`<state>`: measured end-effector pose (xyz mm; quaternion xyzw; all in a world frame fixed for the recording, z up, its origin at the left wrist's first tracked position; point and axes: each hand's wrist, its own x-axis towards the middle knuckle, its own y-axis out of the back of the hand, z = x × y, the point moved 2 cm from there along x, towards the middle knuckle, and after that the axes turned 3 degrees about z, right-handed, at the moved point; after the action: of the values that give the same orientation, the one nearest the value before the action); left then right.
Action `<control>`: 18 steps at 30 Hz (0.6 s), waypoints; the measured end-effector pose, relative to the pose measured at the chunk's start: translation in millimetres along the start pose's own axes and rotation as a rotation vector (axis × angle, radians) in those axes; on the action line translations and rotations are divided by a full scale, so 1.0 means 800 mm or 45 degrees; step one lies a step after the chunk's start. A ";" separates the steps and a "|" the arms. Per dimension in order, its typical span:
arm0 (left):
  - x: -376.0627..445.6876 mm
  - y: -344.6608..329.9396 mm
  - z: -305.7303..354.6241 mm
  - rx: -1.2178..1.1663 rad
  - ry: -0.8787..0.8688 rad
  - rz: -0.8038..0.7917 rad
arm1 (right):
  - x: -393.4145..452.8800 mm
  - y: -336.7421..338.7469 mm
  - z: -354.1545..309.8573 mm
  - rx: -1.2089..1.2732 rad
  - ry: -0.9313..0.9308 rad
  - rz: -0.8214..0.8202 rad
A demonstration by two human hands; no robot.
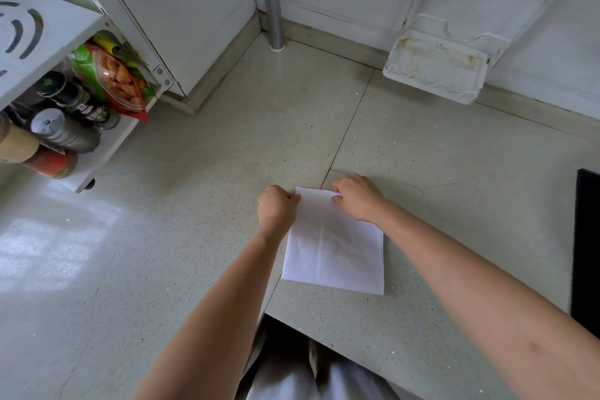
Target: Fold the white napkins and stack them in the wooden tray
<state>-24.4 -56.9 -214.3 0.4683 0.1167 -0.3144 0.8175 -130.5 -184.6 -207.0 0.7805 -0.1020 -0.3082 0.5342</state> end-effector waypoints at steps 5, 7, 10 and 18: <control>0.004 -0.004 -0.001 0.058 -0.045 0.021 | -0.002 -0.003 -0.004 0.003 -0.018 0.043; 0.004 -0.005 -0.001 0.067 -0.074 0.042 | -0.004 -0.004 -0.006 0.010 -0.043 0.069; 0.001 -0.008 0.000 0.210 -0.191 0.066 | -0.006 -0.001 -0.010 -0.043 -0.082 0.150; -0.044 -0.043 -0.041 0.937 -1.214 0.277 | -0.009 -0.006 -0.020 -0.216 -0.118 0.205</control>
<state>-69.5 -27.4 -238.6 0.5368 -0.4268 -0.4237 0.5917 -127.2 -167.1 -204.6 0.7067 -0.1626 -0.3075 0.6161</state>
